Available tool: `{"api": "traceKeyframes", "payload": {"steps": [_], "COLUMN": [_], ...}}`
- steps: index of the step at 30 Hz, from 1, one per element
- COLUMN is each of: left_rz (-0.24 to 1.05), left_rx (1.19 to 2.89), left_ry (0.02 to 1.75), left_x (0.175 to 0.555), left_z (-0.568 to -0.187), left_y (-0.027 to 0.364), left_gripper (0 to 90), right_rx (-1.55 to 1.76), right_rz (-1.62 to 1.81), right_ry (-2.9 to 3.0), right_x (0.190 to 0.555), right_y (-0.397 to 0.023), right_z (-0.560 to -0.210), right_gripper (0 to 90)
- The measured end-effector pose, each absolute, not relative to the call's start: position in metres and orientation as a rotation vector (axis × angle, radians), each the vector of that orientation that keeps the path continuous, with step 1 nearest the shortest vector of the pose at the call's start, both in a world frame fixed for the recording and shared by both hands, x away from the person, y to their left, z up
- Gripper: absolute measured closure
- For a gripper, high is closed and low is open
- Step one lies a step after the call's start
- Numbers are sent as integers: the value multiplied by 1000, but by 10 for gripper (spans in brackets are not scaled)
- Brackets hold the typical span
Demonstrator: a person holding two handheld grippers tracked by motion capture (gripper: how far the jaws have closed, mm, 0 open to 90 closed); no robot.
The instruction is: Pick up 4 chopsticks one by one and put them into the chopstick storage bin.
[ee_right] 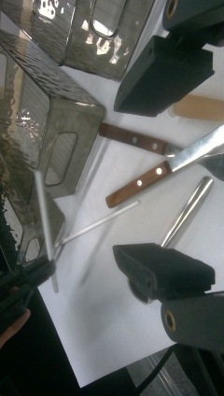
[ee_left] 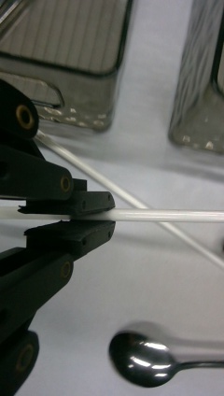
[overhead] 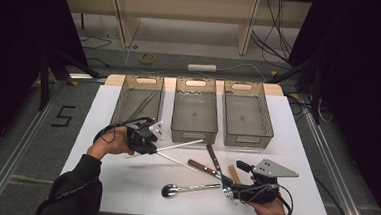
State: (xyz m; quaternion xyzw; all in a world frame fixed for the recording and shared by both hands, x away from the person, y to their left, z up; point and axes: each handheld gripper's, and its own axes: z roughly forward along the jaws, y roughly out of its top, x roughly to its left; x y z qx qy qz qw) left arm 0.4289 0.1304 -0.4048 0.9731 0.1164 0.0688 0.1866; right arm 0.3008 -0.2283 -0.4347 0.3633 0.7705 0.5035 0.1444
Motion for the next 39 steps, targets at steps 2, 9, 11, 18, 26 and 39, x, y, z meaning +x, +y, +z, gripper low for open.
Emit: {"api": "traceKeyframes", "payload": {"steps": [2,9,11,18,26,39], "left_rz": [200,233,250,289,341,460], "left_rx": [2677,2543,2517,2437,2352,2230], "left_ry": [428,631,669,741,808,912], "left_x": [432,441,442,443,447,470], "left_z": [-401,-392,-390,-381,-367,-340], "left_y": [134,147,150,158,169,182], "left_gripper": [840,840,841,840,840,841], "right_rx": [1048,1049,1046,1050,1057,1059], "right_rz": [1451,1449,1449,1448,1446,1451], "right_ry": [2220,2219,2218,2217,2215,2213], "right_x": [301,301,301,301,302,302], "right_y": [-229,-229,-228,-229,-229,-230], "right_z": [-435,-435,-435,-435,-436,-436], "right_gripper": [269,268,268,269,269,268]}}
